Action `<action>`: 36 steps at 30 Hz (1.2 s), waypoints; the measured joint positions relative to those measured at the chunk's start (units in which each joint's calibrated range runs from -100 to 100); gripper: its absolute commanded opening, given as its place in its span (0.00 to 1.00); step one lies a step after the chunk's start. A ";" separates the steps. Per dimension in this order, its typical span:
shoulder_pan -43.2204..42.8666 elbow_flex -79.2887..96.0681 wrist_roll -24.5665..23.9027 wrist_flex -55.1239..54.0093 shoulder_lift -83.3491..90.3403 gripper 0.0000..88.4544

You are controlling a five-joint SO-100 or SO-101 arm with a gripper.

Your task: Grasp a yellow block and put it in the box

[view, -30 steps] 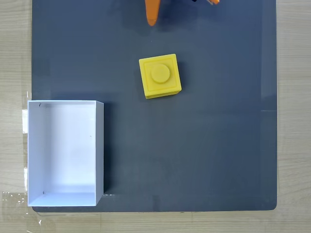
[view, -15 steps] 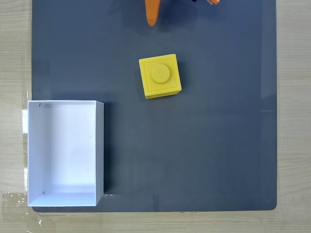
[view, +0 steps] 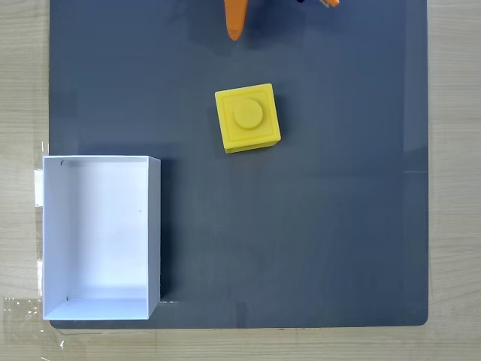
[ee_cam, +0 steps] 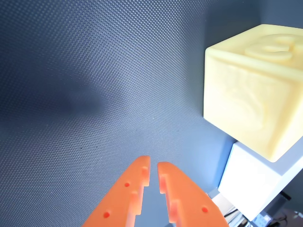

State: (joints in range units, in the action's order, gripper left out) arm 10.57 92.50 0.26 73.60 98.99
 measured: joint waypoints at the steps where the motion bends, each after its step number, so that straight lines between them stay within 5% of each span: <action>1: 0.00 0.00 0.00 0.00 0.00 0.03; 16: -0.63 -23.04 0.16 -11.34 -29.50 0.03; 25: -6.21 -61.88 0.26 2.68 -60.43 0.05; 36: -5.67 -89.43 3.59 20.34 -88.66 0.50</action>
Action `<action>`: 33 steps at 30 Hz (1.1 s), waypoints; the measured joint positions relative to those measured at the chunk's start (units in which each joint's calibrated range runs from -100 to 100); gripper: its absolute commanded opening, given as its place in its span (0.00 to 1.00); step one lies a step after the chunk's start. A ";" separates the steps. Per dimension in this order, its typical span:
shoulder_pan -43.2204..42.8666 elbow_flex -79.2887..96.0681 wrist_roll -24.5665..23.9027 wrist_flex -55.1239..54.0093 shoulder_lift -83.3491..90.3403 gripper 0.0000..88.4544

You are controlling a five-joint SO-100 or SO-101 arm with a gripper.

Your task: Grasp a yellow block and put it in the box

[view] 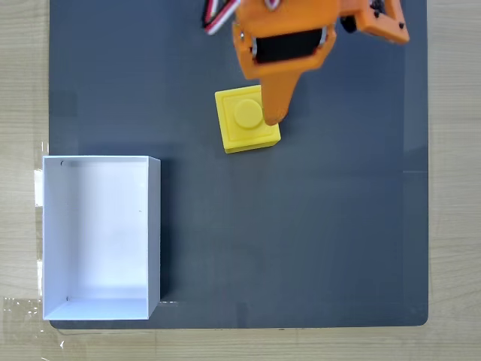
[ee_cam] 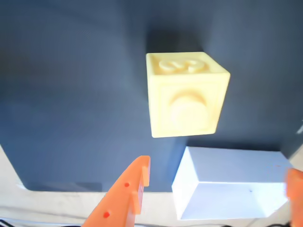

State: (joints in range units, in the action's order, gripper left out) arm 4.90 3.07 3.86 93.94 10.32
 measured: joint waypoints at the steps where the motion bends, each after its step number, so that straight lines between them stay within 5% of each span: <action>1: 0.18 -0.63 0.00 0.52 -1.85 0.51; 22: -0.09 -1.17 2.11 -6.14 -27.90 0.53; 33: 1.53 -1.63 2.22 -8.65 -29.08 0.23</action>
State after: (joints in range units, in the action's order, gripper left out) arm 6.43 1.45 6.08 85.29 -18.75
